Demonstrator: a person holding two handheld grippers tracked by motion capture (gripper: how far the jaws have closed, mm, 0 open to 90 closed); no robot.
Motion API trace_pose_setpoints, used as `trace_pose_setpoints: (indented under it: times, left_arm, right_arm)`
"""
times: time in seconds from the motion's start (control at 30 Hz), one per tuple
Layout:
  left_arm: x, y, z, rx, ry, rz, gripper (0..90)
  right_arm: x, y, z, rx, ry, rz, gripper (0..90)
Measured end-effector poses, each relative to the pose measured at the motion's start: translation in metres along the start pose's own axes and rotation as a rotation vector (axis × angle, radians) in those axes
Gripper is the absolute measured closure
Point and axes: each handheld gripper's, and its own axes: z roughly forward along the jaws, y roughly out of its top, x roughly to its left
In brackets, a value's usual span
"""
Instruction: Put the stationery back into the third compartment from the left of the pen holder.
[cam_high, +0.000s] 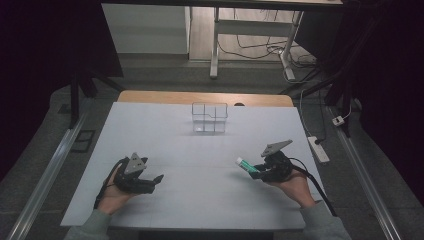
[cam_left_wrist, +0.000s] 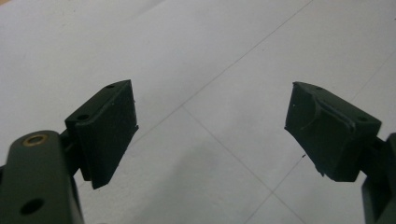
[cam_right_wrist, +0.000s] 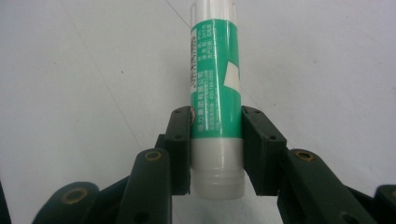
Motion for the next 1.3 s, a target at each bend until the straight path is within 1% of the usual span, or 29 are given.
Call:
trace_pose_setpoints:
  times: [0.1,0.17,0.27,0.37,0.6,0.7,0.77,1.03,1.3]
  left_arm:
    - [-0.001,0.004,0.003,-0.004,-0.002,0.005,17.0]
    - [-0.002,0.007,0.005,-0.002,-0.002,0.017,17.2]
    - [-0.005,0.011,0.008,0.0,-0.005,0.029,17.3]
    - [-0.007,0.017,0.011,-0.003,-0.007,0.041,17.4]
    - [-0.015,0.027,0.019,0.003,-0.01,0.08,17.8]
    - [-0.019,0.03,0.022,0.01,-0.008,0.097,17.7]
    - [-0.021,0.031,0.024,0.012,-0.012,0.104,17.6]
    - [-0.023,0.035,0.029,0.019,-0.011,0.117,16.8]
    - [-0.028,0.04,0.032,0.021,-0.015,0.145,17.1]
  right_arm:
    - [0.001,0.003,0.001,-0.011,0.007,-0.004,64.8]
    - [0.003,0.006,0.002,-0.014,0.005,-0.009,64.7]
    - [0.007,0.01,0.003,-0.031,0.029,0.005,64.8]
    - [0.012,0.015,0.004,-0.035,0.037,-0.009,64.7]
    - [0.018,0.024,0.01,-0.04,0.053,-0.019,64.8]
    - [0.017,0.026,0.012,-0.051,0.072,0.001,64.8]
    - [0.018,0.027,0.013,-0.057,0.082,0.004,64.8]
    - [0.02,0.03,0.017,-0.05,0.082,0.003,64.8]
    - [0.023,0.04,0.026,-0.045,0.098,-0.009,64.8]
